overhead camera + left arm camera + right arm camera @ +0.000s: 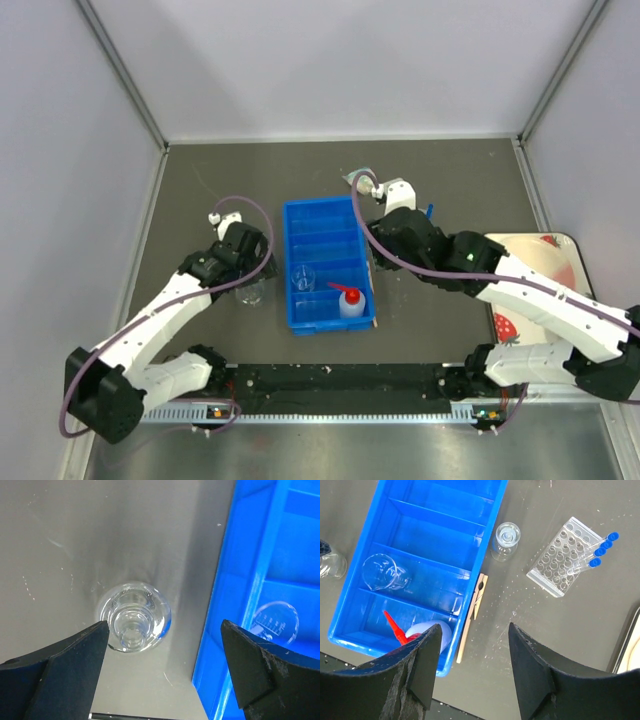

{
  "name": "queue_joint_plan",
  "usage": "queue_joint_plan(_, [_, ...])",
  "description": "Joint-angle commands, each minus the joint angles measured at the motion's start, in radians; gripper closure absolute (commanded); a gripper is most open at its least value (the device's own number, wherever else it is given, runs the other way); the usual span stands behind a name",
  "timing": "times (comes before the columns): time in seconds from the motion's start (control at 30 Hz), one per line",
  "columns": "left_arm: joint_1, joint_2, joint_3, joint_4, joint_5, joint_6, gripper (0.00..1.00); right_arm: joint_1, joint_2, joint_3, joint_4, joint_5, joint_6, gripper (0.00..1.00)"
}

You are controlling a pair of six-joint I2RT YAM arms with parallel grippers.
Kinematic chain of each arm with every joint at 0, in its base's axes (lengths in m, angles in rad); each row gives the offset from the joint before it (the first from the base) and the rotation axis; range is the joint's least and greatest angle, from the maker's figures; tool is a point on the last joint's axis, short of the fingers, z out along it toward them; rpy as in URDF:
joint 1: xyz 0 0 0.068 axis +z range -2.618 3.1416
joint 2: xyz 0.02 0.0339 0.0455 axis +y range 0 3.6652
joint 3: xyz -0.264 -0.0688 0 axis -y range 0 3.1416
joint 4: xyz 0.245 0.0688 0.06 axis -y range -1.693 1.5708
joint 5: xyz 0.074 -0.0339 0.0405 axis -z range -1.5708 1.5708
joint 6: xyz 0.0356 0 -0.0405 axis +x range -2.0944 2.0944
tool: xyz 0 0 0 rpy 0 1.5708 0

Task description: Organize the chemistry lab equipment

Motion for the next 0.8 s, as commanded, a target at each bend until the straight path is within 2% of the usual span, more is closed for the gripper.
queue_joint_plan(0.0, [0.032, 0.058, -0.002, 0.022, 0.017, -0.071, 0.01, -0.005, -0.05, -0.024, 0.015, -0.021, 0.019, 0.44])
queue_joint_plan(0.77, [0.064, 0.138, -0.073, -0.002, -0.032, -0.132, 0.01, -0.005, -0.095, -0.123, 0.064, -0.081, 0.033, 0.44])
